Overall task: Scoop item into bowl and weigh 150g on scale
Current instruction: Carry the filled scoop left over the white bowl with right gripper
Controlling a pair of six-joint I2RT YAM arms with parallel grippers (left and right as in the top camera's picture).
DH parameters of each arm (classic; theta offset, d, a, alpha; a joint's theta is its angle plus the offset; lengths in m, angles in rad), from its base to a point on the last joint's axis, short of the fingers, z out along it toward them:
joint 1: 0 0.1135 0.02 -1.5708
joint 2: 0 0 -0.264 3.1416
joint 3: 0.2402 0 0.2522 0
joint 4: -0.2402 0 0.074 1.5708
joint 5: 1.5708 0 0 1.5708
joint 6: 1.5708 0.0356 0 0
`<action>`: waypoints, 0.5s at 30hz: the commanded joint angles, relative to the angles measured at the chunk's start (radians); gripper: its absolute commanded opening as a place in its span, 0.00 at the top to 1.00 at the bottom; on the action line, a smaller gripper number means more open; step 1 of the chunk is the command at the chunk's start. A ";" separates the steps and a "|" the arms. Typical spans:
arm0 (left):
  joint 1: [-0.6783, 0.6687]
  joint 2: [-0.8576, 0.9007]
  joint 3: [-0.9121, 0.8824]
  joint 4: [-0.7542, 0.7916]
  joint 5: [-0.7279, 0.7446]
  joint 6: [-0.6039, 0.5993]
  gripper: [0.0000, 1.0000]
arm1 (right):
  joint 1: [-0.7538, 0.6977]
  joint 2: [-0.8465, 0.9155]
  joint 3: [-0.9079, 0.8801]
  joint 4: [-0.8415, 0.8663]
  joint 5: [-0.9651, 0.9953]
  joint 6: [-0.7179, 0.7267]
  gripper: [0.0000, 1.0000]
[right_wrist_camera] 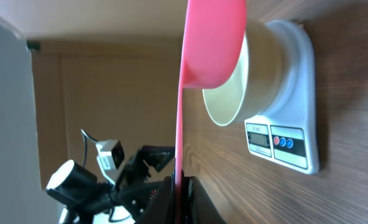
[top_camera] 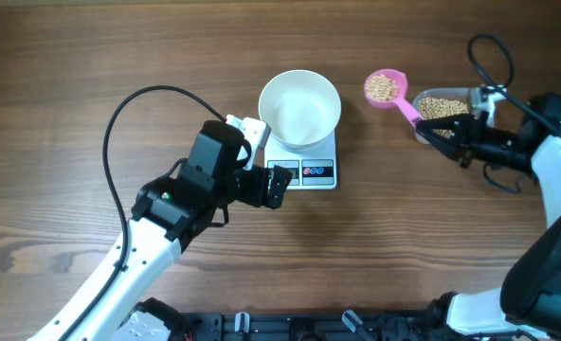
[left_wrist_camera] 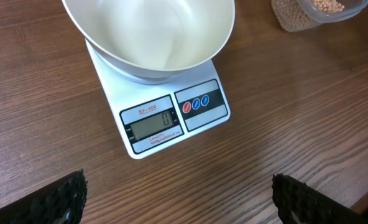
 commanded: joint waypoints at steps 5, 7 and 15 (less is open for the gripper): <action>-0.004 0.005 -0.001 0.000 -0.013 0.019 0.00 | 0.181 0.006 0.010 0.170 0.059 0.187 0.95; -0.004 0.005 -0.001 0.000 -0.013 0.019 0.00 | 0.234 -0.004 0.038 0.175 0.161 0.192 0.95; -0.004 0.005 -0.001 0.000 -0.013 0.019 0.00 | 0.410 -0.104 0.082 0.325 0.454 0.196 0.96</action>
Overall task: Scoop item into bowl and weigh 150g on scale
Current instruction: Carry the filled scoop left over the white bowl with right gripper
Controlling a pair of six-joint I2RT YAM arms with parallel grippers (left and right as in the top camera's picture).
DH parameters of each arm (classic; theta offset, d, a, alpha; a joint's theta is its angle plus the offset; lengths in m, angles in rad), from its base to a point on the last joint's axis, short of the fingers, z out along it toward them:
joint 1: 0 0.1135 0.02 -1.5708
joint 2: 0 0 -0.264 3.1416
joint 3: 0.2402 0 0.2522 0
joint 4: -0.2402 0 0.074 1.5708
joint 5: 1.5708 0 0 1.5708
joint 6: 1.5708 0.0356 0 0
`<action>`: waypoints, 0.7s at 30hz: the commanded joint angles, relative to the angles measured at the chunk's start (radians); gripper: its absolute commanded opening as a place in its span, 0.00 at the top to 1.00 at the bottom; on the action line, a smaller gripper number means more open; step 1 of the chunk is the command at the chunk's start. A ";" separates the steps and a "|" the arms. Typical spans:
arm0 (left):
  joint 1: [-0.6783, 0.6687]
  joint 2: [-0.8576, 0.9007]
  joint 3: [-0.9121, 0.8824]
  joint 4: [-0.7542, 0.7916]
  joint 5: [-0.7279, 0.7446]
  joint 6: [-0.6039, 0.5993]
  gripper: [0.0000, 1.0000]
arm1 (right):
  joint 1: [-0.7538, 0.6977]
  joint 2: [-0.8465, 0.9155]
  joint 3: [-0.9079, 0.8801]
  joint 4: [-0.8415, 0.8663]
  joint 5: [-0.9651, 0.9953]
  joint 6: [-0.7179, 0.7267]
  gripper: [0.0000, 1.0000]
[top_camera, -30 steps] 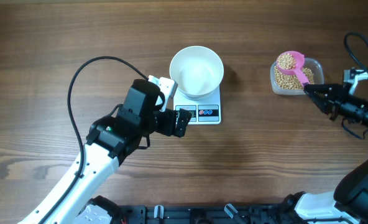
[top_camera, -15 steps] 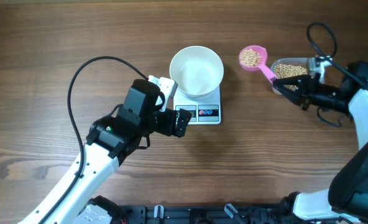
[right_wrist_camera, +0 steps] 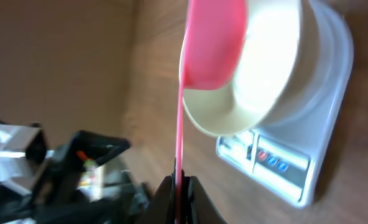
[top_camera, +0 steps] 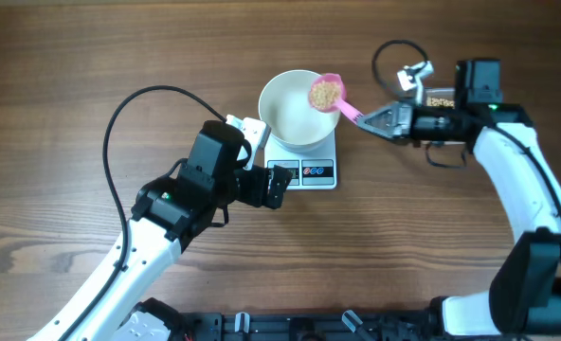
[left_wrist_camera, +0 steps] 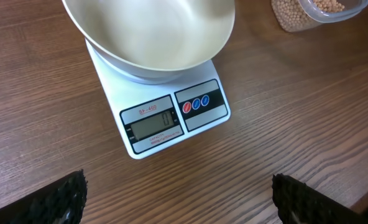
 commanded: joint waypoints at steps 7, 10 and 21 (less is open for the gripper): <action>-0.004 0.005 -0.001 0.000 -0.013 0.019 0.00 | 0.180 -0.121 0.034 0.109 0.413 -0.047 0.95; -0.004 0.005 -0.001 0.000 -0.013 0.019 0.00 | 0.221 -0.129 0.034 0.109 0.509 -0.098 0.95; -0.004 0.005 -0.001 0.000 -0.013 0.019 0.00 | 0.368 -0.137 0.034 0.132 0.739 -0.253 0.95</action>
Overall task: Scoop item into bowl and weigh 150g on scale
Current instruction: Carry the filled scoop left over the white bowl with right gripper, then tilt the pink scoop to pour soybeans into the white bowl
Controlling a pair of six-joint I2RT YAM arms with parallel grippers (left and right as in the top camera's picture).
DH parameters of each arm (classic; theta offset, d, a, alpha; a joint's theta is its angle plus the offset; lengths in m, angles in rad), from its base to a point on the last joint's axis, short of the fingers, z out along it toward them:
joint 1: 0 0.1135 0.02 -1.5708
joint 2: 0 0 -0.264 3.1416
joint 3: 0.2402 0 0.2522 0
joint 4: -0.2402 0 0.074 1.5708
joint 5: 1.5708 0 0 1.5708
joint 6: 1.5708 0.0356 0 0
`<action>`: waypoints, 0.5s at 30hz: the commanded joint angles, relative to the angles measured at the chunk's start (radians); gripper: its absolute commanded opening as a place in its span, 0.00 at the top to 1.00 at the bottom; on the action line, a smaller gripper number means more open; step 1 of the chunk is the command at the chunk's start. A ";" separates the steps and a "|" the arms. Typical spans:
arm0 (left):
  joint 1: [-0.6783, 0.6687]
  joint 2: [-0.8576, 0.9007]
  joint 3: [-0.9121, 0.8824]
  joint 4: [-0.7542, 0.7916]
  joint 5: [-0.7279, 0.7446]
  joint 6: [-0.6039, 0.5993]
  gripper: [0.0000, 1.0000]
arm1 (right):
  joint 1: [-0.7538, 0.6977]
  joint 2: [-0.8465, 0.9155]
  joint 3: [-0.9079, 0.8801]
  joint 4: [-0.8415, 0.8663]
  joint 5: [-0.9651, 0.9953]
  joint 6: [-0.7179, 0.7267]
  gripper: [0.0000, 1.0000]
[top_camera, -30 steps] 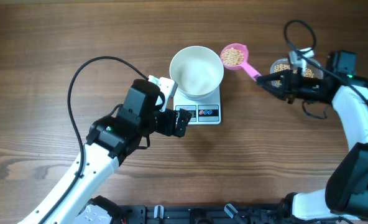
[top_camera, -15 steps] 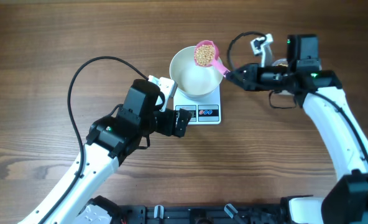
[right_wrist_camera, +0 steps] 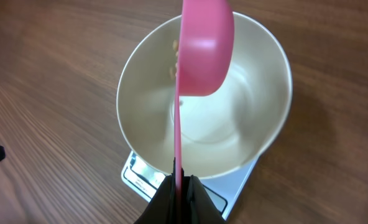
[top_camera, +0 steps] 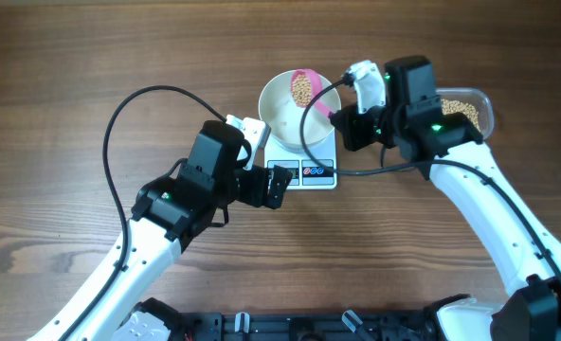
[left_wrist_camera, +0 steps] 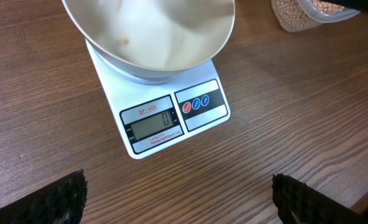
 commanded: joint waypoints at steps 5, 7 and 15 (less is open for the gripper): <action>-0.004 0.005 -0.001 0.000 -0.013 0.019 0.00 | 0.068 -0.036 0.030 0.020 0.206 -0.110 0.96; -0.004 0.005 -0.001 0.000 -0.013 0.019 0.00 | 0.068 -0.037 0.030 0.020 0.207 -0.124 0.95; -0.004 0.005 -0.001 0.000 -0.013 0.019 0.00 | 0.068 -0.039 0.030 0.027 0.254 -0.152 0.96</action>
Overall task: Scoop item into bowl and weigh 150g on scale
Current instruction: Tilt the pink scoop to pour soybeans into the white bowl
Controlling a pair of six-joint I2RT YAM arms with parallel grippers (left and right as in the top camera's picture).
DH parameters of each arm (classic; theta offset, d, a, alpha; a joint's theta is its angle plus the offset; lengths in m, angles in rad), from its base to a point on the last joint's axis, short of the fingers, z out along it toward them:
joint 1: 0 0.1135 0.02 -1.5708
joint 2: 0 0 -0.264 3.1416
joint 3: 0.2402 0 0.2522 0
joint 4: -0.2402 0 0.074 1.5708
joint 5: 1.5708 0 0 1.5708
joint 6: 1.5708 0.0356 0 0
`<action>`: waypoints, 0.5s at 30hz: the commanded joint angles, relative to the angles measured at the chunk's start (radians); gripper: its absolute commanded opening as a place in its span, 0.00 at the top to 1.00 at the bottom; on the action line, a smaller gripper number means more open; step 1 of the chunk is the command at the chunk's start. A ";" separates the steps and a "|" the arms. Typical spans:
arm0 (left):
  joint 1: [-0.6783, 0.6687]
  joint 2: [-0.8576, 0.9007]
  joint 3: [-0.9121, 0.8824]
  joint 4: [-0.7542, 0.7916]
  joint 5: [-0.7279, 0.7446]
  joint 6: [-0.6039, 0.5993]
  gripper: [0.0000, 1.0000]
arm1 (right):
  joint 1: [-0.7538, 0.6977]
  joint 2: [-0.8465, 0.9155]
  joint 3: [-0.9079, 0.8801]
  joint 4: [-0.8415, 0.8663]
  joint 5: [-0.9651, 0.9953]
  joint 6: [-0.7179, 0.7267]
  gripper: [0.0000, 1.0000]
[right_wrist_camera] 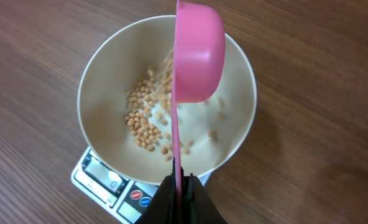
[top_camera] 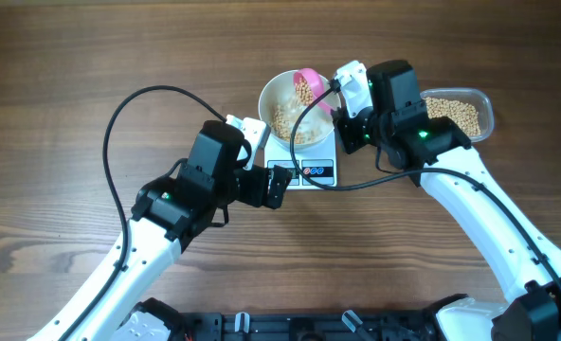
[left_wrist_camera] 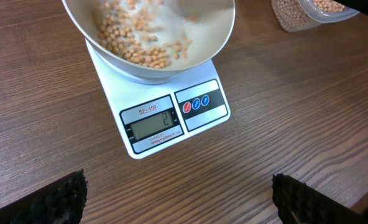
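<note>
A white bowl sits on the white scale, and tan beans lie scattered inside it. My right gripper is shut on the handle of the pink scoop, which is tipped on its side over the bowl with beans falling from it. The scale's display shows a low reading. My left gripper hangs open over bare wood in front of the scale, its fingertips wide apart and holding nothing.
A clear container of beans stands at the back right, behind the right arm; its corner shows in the left wrist view. A black cable loops over the table left of the scale.
The scoop has tipped further over the bowl and its beans have spilled in; the bowl held one or two beans before. The scale reading has risen from 0. The left arm has not moved.
The right gripper held the full pink scoop beside the bean container, with the bowl empty on the scale. It then had the scoop at the bowl's rim, then over the bowl beginning to tip. Now beans lie in the bowl. The left gripper stayed open throughout.
</note>
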 commanded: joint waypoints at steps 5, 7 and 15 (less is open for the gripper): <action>-0.004 0.005 -0.001 0.000 -0.013 0.019 0.00 | 0.014 -0.032 0.030 0.040 0.040 -0.084 0.95; -0.004 0.005 -0.001 0.000 -0.013 0.019 0.00 | 0.028 -0.034 0.030 0.048 0.054 -0.118 0.96; -0.004 0.005 -0.001 0.000 -0.013 0.019 0.00 | 0.085 -0.036 0.030 0.058 0.229 -0.196 0.96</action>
